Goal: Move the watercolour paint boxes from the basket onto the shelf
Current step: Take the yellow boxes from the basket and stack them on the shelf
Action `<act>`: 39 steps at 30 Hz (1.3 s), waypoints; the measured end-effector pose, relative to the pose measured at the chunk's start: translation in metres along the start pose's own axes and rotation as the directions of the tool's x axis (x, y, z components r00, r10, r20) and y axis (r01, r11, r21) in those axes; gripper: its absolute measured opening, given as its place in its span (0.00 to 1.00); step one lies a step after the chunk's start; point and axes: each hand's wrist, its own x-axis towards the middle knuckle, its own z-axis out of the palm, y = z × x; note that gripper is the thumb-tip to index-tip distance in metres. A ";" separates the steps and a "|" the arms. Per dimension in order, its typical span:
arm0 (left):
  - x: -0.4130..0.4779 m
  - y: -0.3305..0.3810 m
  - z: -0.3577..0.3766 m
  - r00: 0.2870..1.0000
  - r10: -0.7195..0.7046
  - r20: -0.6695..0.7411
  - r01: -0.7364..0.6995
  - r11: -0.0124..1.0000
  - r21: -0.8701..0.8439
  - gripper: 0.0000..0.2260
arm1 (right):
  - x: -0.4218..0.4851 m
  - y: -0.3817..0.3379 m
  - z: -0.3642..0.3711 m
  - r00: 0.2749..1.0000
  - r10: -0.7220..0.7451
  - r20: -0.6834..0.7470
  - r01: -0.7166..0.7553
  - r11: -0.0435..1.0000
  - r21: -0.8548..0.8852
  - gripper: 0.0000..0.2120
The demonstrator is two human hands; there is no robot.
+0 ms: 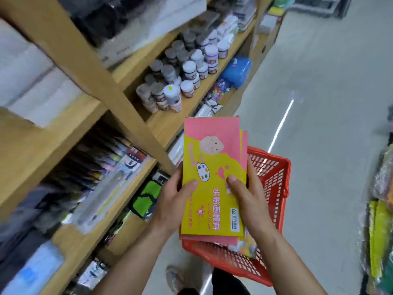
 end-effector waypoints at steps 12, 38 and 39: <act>-0.162 0.105 -0.151 0.893 0.234 -0.385 -0.241 0.970 0.029 0.21 | -0.074 -0.076 0.203 0.926 -0.097 0.365 0.112 0.993 -0.023 0.26; -0.210 0.083 -0.295 0.793 0.352 -0.497 -0.273 0.935 0.226 0.47 | -0.046 -0.066 0.348 0.620 -0.112 0.777 0.450 0.862 -0.235 0.34; -0.209 0.084 -0.293 0.789 0.352 -0.504 -0.258 0.933 0.249 0.47 | -0.050 -0.060 0.338 0.575 -0.151 0.804 0.558 0.791 -0.251 0.37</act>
